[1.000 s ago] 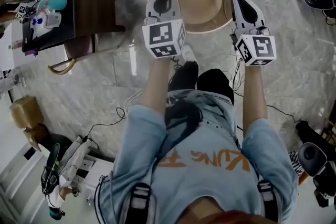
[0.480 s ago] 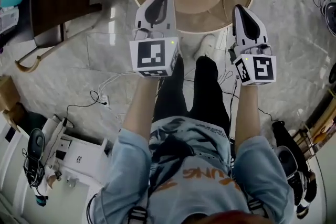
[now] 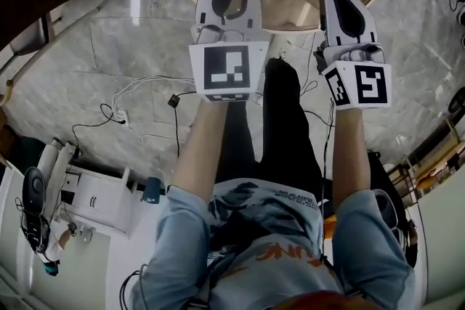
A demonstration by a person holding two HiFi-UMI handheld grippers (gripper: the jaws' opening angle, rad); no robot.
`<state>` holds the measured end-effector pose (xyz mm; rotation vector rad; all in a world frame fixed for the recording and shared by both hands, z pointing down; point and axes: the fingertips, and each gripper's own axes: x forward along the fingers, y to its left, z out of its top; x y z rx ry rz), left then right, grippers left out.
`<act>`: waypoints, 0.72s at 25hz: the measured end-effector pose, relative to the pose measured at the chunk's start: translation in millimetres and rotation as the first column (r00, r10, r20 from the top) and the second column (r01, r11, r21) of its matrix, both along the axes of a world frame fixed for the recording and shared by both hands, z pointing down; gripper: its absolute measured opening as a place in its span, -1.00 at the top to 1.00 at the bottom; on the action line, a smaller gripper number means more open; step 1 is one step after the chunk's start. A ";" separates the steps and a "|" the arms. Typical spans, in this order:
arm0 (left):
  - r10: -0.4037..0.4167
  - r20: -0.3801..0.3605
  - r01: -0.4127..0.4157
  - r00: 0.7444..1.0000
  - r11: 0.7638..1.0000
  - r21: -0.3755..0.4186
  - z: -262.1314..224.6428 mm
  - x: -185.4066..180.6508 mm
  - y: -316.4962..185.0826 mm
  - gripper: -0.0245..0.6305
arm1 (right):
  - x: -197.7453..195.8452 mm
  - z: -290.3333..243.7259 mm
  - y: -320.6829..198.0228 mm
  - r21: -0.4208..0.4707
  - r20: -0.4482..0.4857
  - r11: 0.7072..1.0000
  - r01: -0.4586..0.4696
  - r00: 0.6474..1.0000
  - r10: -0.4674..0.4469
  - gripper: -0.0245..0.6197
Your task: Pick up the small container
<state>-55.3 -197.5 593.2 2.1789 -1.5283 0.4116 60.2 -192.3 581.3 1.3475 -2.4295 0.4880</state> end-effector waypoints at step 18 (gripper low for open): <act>0.142 0.031 -0.140 0.989 0.988 -0.057 54.5 5.1 -13.6 0.85 | -29.4 111.3 -80.0 0.032 -0.059 0.999 -0.003 0.998 0.005 0.61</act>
